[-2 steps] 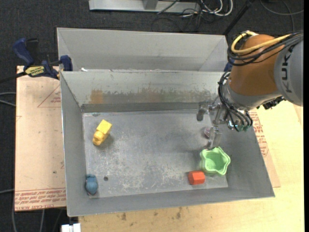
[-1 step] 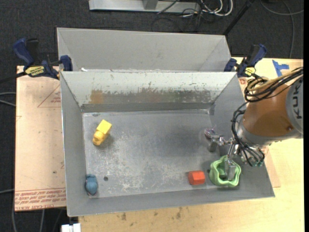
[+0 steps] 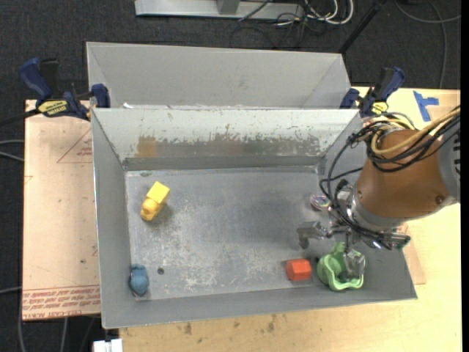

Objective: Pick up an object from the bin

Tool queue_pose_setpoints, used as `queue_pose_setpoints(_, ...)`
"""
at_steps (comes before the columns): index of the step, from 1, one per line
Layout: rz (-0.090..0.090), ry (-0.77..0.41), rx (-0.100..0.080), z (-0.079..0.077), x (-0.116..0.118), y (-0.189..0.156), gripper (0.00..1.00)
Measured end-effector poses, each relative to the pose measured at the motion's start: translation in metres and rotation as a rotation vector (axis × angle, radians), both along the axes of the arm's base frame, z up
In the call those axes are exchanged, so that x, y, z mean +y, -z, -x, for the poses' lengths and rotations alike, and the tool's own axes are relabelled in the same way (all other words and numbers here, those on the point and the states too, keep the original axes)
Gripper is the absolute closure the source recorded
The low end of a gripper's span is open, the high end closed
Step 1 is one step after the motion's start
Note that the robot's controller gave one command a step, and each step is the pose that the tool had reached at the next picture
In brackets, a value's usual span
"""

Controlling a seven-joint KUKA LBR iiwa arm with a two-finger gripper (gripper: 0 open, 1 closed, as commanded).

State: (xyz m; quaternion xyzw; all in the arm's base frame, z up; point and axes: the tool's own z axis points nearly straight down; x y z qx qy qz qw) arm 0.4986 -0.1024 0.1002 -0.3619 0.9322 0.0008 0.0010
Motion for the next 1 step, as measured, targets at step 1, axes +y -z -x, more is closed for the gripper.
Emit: queue_pose_setpoints(1, -0.013, -0.48, -0.005, -0.0453, -0.0429, 0.0003, 0.0)
